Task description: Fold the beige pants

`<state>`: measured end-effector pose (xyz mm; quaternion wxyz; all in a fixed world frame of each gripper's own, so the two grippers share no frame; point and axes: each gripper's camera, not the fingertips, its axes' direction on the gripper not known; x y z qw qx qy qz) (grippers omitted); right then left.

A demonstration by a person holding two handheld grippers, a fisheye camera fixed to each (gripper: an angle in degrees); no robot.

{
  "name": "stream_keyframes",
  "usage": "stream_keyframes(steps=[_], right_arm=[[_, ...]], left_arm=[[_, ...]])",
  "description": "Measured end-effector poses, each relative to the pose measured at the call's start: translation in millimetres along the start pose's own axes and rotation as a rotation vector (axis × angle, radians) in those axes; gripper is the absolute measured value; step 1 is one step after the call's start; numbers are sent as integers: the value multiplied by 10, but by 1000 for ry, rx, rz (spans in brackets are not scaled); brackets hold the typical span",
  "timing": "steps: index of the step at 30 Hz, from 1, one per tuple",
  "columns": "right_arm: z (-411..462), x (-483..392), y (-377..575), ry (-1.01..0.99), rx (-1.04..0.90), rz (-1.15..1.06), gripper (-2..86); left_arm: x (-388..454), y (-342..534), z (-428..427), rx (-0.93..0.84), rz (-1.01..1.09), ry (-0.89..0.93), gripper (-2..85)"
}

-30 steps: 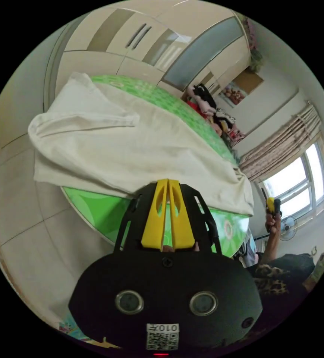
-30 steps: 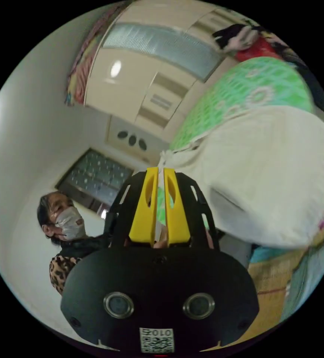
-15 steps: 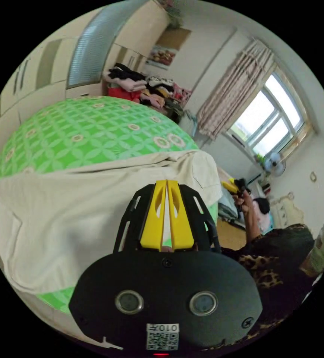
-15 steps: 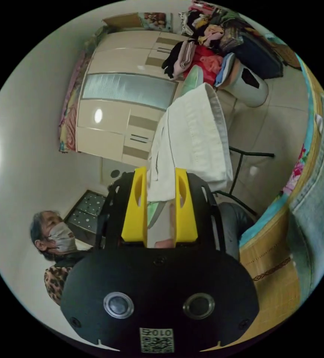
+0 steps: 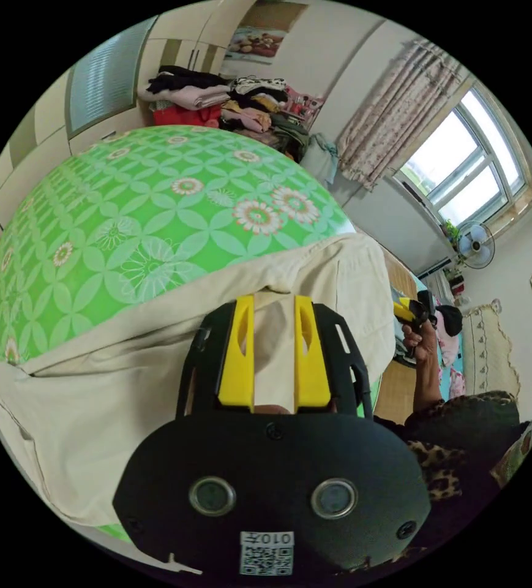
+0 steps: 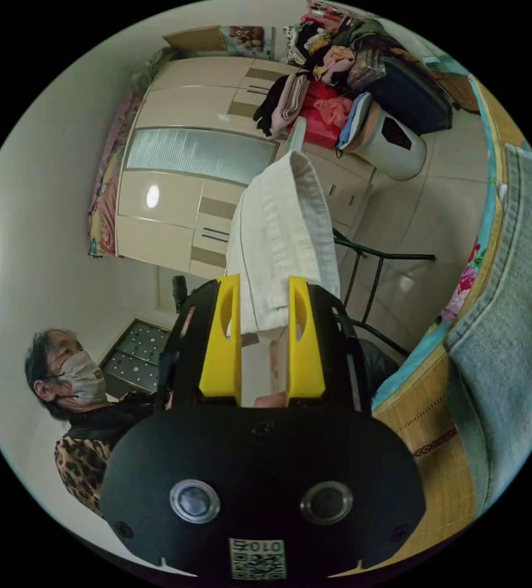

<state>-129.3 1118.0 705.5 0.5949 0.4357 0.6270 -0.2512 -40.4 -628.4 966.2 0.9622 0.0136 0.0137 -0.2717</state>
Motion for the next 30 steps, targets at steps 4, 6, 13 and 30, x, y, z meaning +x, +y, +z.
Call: stream_keyframes(steps=[4, 6, 13, 30], right_arm=[[23, -141, -166, -28, -7, 19, 118], [50, -215, -233, -33, -13, 22, 117], [24, -485, -455, -54, 11, 19, 111], [2, -1097, -1079, 49, 46, -17, 139]], left_arm=[[-176, -163, -11, 45, -44, 108, 69], [-229, -247, -2, 28, -45, 110, 65], [-587, -838, -430, 134, -61, 128, 56], [-1704, -1549, 177, 36, -261, 136, 0]])
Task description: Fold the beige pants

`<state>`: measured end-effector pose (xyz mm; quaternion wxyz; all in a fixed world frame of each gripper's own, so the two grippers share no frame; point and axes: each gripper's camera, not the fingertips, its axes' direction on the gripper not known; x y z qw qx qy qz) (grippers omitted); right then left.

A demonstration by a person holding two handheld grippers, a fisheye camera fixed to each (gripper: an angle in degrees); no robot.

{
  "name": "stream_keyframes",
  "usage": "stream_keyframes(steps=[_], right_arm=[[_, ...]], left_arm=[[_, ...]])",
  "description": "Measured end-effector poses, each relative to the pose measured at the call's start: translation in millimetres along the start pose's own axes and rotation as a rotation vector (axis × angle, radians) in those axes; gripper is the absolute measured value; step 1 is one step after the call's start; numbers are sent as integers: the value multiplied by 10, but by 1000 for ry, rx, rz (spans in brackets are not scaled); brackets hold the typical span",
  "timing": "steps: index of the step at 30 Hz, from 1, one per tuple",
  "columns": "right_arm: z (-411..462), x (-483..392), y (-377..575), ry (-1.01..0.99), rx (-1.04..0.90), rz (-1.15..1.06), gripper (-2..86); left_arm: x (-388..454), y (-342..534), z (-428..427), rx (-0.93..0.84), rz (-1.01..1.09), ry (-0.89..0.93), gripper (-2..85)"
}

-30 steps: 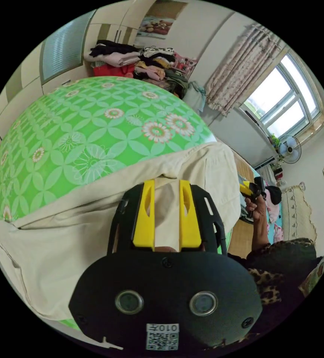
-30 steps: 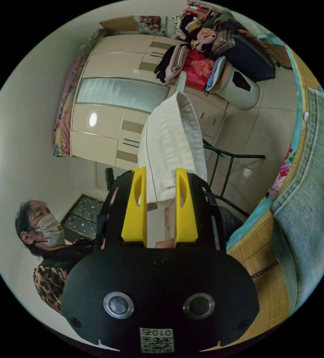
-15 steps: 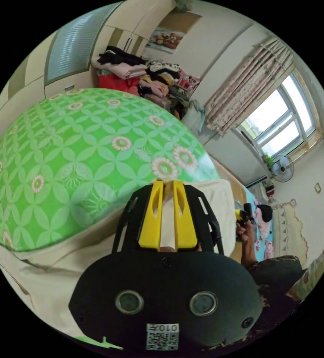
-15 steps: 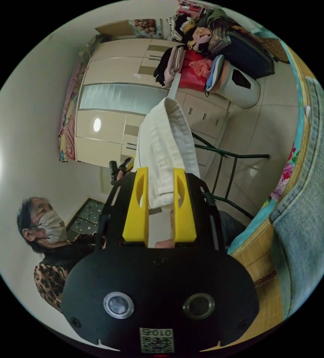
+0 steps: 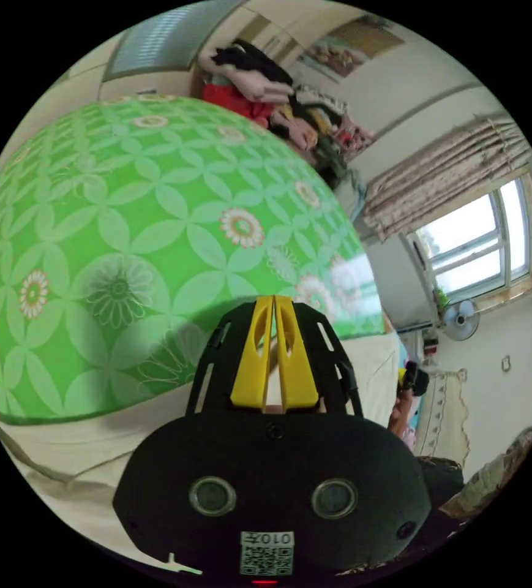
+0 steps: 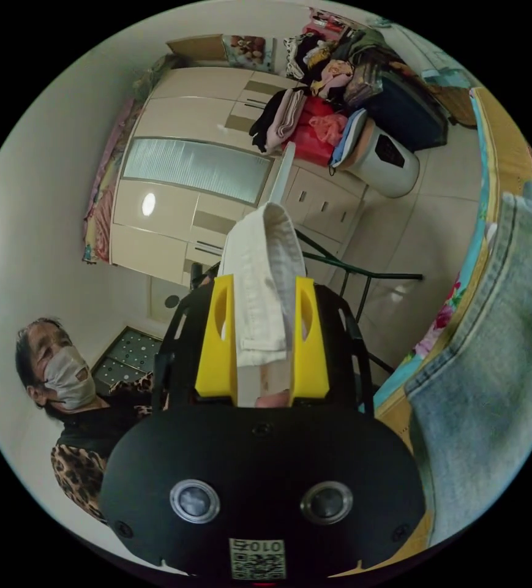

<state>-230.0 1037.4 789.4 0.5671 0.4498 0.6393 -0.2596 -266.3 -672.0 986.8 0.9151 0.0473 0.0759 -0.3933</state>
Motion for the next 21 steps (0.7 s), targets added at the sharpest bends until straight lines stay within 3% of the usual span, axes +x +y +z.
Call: stream_keyframes(steps=[3, 6, 8, 11, 13, 17, 19, 21], right_arm=[[5, -78, -137, 6, 16, -21, 148], [138, -126, -335, 2, -9, -63, 155], [299, -53, -482, -49, -62, -39, 153], [447, -136, -581, -136, -46, -96, 64], [360, -473, -640, -35, 41, -198, 38], [443, -1070, -873, 199, 26, -333, 34], [616, -972, -1093, 268, -22, -238, 34], [734, -683, -1240, 213, -121, -103, 36]], left_arm=[[43, 171, -447, 136, 35, 116, -1], [391, 381, -521, 35, 206, 177, -1], [623, 537, -268, -131, 291, 69, -2], [558, 574, 7, -217, 261, -92, -3], [515, 540, -13, -182, 260, -99, -3], [674, 497, -74, -113, 350, -213, -3], [598, 522, 4, -86, 336, -216, -3], [431, 519, -28, -82, 269, -132, -3]])
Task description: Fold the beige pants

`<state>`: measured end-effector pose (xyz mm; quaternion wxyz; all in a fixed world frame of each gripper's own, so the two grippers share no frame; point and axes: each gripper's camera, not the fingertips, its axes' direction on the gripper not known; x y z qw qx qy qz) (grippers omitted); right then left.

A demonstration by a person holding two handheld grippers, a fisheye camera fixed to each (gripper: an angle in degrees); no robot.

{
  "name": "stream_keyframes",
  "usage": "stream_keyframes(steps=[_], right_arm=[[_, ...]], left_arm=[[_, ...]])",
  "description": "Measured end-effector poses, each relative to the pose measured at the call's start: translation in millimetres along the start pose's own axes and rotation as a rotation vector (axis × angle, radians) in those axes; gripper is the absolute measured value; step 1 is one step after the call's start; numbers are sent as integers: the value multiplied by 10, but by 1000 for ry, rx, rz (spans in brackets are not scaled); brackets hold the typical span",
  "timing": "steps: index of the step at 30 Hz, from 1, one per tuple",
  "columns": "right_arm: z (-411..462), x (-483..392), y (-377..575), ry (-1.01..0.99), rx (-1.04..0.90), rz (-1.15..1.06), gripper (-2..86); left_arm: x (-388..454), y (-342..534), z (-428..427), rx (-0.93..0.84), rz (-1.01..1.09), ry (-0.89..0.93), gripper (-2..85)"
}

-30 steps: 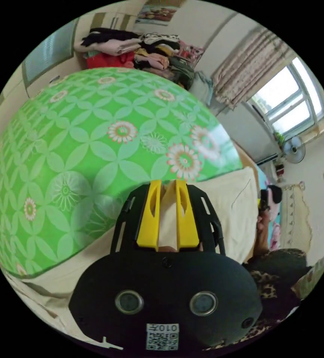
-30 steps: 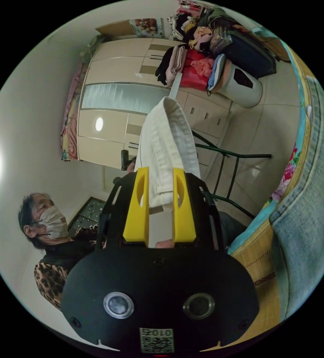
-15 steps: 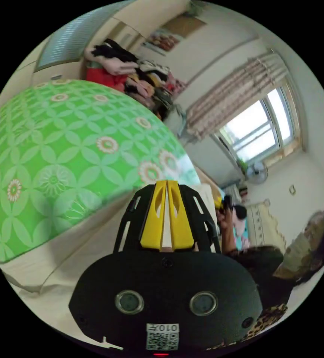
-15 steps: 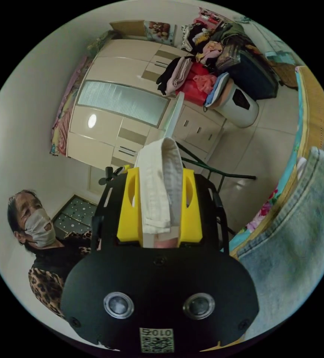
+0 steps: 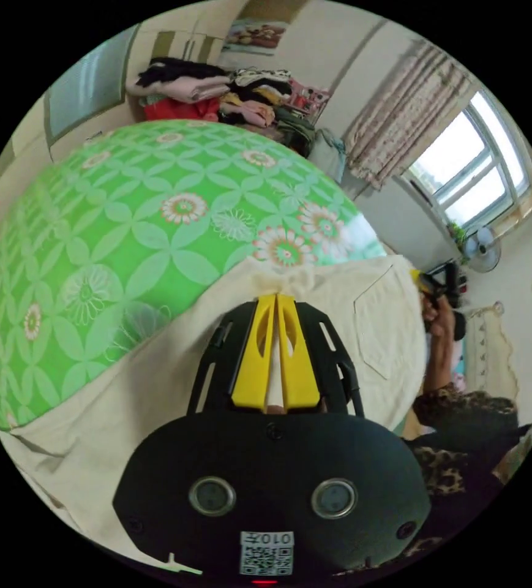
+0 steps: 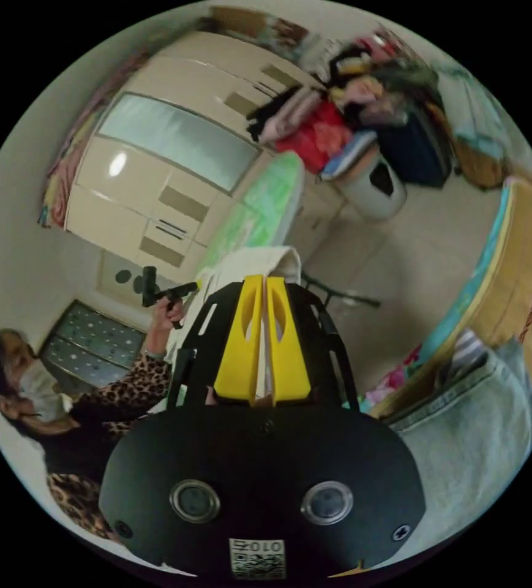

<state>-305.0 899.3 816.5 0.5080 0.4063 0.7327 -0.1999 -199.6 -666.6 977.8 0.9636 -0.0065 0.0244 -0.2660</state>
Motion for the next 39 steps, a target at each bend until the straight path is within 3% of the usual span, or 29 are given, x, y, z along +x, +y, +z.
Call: stream_keyframes(steps=[3, 7, 10, 19, 22, 27, 34, 39], right_arm=[[-21, 60, 91, -70, 2, 19, 43], [-339, 77, 378, -142, 120, 33, 91], [-318, 109, 606, -217, 97, 81, 119], [-50, 207, 1381, -382, 104, 222, 138], [2, 97, 1292, -409, 82, 186, 131], [26, -41, 1131, -399, 84, 165, 64], [-623, -917, 1172, -362, 182, -104, 50], [-191, 94, 1311, -356, 63, 236, 46]], left_arm=[[-189, 171, -218, -22, -9, 203, -2], [-443, 767, -784, 97, -53, 195, -2], [-570, 1262, -950, 96, -104, 212, -2], [-81, 2444, -1253, 38, 53, 107, -2], [-108, 2637, -1163, -8, 16, 48, -1], [-243, 2866, -1260, 65, -39, 135, -2], [-204, 3051, -1417, 55, -38, 144, -2], [-125, 3128, -1509, 51, 7, 126, -3]])
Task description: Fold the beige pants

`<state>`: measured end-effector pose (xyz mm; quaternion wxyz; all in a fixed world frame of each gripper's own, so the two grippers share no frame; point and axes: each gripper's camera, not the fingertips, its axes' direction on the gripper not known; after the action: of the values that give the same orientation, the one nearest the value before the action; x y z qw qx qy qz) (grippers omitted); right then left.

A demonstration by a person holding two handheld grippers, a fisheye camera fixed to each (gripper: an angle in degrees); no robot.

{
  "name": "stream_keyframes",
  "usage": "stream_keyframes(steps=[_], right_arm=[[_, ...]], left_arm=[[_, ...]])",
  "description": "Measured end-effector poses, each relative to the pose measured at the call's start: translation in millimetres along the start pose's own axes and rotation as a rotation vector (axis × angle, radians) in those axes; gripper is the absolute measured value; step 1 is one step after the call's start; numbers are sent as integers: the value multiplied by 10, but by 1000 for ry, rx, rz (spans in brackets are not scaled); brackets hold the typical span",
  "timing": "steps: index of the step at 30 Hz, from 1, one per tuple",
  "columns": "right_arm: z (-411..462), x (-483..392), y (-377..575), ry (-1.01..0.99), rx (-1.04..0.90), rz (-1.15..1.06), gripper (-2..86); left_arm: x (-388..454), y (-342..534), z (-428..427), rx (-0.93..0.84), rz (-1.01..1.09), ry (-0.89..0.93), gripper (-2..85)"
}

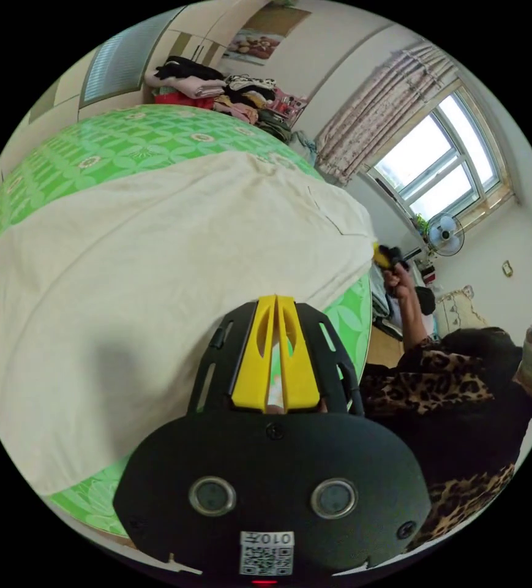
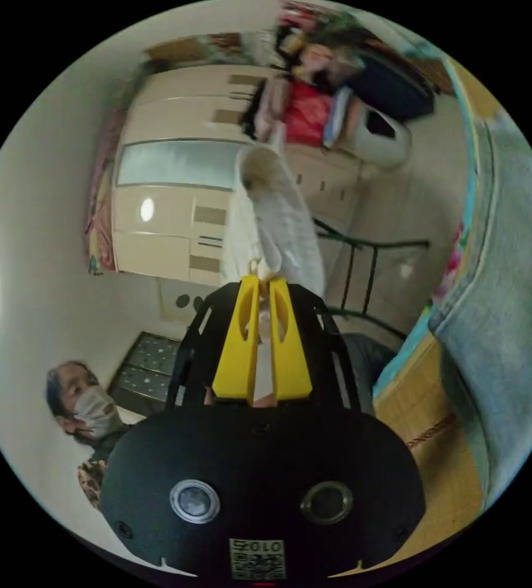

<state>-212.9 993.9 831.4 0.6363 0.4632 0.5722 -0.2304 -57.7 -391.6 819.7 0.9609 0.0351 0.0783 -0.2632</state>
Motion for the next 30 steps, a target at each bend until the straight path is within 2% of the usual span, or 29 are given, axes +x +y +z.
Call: stream_keyframes(steps=[1, 2, 5, 7, 9, 11, 13, 16, 20, 26, 30], right_arm=[[53, 125, 44, -129, 32, 25, 46], [62, 113, 56, -161, 42, 10, 46], [-44, -200, 10, -118, 49, -43, 46], [-224, -679, -13, -319, 57, -165, 47], [-296, -1181, 42, -244, 45, -247, 47], [-318, -1533, 123, -192, 44, -323, 47], [-250, -1517, 57, -260, 46, -274, 47], [-161, -1441, -97, -329, 55, -227, 46], [-108, -1565, -208, -409, 76, -232, 46], [-8, -1801, -334, -464, 44, -237, 47], [-16, -1781, -357, -502, 58, -207, 47]], left_arm=[[-34, 5, -23, 0, -17, 21, -3], [-48, 18, -63, 5, -42, 25, -3], [79, 8, -146, -17, -33, -40, -3], [168, -15, -238, -27, -37, -103, -2], [277, -2, -427, 14, -18, -103, -1], [432, 91, -741, 117, 6, -7, 3], [569, 180, -864, 168, 11, 59, 9], [910, 294, -833, 203, 12, 63, 37], [1494, 437, -688, 264, 73, -70, 86], [2039, 418, -487, 288, 172, -310, 106], [2290, 290, -300, 218, 229, -483, 98]])
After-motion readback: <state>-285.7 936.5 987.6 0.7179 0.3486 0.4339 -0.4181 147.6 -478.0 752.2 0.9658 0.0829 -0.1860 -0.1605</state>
